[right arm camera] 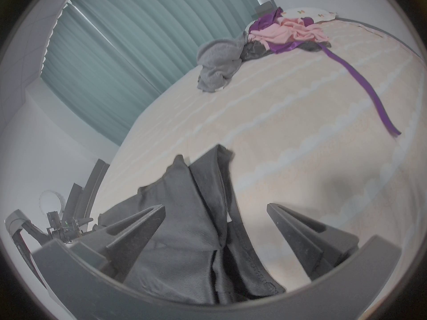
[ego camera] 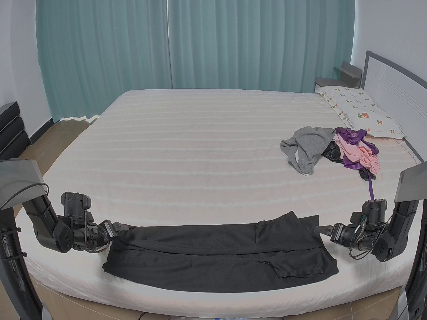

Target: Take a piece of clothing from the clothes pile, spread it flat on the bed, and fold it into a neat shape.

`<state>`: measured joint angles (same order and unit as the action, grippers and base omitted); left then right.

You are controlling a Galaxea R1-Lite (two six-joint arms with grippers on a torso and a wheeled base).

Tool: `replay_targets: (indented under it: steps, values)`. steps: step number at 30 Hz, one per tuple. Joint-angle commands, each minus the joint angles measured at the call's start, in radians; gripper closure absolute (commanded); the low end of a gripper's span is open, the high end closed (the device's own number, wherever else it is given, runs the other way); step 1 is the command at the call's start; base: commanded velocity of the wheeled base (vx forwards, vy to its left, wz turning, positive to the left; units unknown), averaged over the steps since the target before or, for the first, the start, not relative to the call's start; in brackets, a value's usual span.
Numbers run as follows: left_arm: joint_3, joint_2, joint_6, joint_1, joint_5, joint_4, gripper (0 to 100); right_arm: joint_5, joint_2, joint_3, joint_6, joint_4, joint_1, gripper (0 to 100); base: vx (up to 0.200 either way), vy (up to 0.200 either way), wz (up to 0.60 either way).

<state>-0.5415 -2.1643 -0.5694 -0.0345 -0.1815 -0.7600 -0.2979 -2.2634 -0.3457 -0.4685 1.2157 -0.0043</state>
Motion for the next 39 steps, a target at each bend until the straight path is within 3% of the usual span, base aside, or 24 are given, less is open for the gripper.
replay_targets:
  steps: [1,4,9,10,24,25,39]
  values:
    - [-0.046,0.030,-0.010,-0.002,0.000,0.004,0,0.026,0.093,0.004,-0.035,-0.009,-0.013,0,0.000,0.000,0.00]
    - [-0.100,0.020,-0.018,0.001,0.000,0.008,0,0.068,0.107,-0.006,-0.075,-0.009,-0.013,0,0.000,0.000,0.00]
    - [-0.163,-0.011,-0.021,0.004,0.000,0.008,0,0.066,0.090,-0.013,-0.114,-0.009,-0.011,0,0.000,0.000,0.00]
    - [-0.215,-0.062,-0.040,0.018,0.005,0.008,0,0.074,0.027,-0.025,-0.160,0.004,-0.008,0,0.000,0.000,0.00]
    - [-0.207,-0.135,-0.046,0.030,0.014,0.001,0,0.065,-0.004,-0.047,-0.174,0.004,-0.017,0,0.000,0.000,0.00]
    - [-0.210,-0.138,-0.046,0.030,0.014,0.001,100,0.065,-0.004,-0.047,-0.176,0.004,-0.017,0,0.000,0.000,0.00]
    - [-0.201,-0.128,-0.081,0.016,0.088,-0.004,100,0.063,-0.025,-0.061,-0.176,-0.001,-0.005,0,0.000,0.000,0.00]
